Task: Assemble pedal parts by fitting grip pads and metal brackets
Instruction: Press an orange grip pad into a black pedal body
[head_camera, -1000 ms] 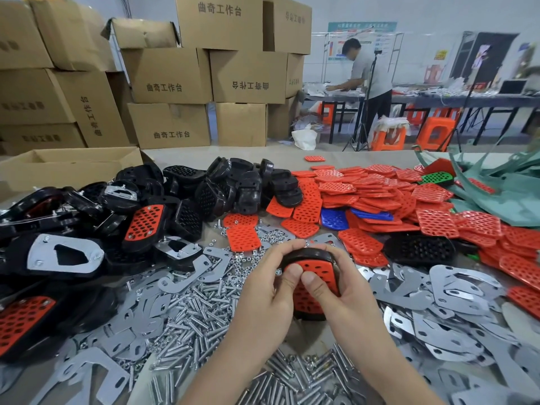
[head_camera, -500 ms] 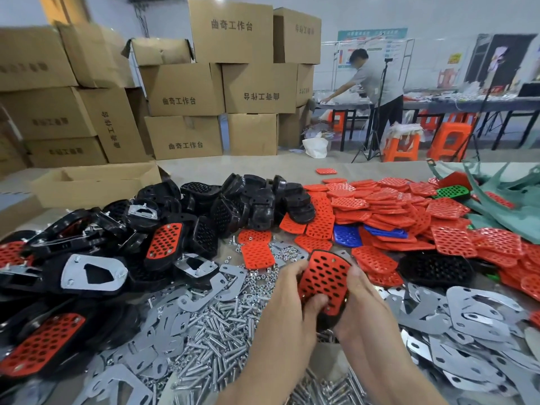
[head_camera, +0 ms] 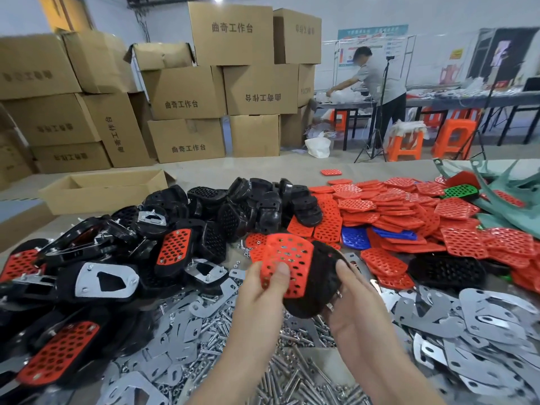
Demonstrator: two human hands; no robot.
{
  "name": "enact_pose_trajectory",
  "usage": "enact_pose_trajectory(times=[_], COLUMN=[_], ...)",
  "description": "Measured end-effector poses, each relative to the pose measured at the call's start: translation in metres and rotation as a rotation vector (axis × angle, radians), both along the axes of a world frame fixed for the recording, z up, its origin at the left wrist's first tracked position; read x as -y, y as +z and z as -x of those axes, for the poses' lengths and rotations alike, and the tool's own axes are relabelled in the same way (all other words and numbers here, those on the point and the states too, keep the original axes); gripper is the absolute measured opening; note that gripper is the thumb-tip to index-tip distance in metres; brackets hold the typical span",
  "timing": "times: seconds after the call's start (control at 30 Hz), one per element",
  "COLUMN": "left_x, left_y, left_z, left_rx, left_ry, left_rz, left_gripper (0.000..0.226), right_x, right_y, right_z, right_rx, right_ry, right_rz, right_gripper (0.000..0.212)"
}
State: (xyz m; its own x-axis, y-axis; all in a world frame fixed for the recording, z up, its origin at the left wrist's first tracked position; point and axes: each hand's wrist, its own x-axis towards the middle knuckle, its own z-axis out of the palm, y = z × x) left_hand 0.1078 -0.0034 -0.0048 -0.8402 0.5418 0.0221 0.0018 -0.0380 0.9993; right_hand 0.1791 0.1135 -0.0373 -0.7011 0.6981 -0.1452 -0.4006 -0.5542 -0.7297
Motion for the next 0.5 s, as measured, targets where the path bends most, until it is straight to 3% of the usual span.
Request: enact_pose_trajectory(times=[0.1, 0.2, 0.23, 0.3, 0.4, 0.5], left_x=[0.011, 0.017, 0.015, 0.003, -0.031, -0.058], left_y=[0.003, -0.008, -0.011, -0.012, -0.014, -0.019], left_z=[0.027, 0.065, 0.074, 0.089, 0.110, 0.125], left_rx=[-0.009, -0.495, -0.652, -0.789, -0.751, -0.650], left_ry=[0.077, 0.188, 0.267, 0.297, 0.116, 0.015], left_rz=[0.160, 0.789, 0.881, 0.934, 1.169, 1.315], left_gripper=[0.016, 0.032, 0.039, 0.040, 0.053, 0.071], right_x=[-0.011, -0.023, -0.026, -0.031, -0.035, -0.036], right_y=[-0.008, -0.010, -0.009, -0.007, -0.007, -0.006], right_z=[-0.006, -0.017, -0.020, -0.025, -0.028, -0.028], right_rx=[0.027, 0.035, 0.035, 0.026, -0.006, -0.088], right_ry=[-0.048, -0.062, -0.060, -0.060, -0.032, -0.018], right_rz=[0.049, 0.093, 0.107, 0.131, 0.144, 0.137], right_gripper=[0.031, 0.037, 0.038, 0.036, 0.036, 0.049])
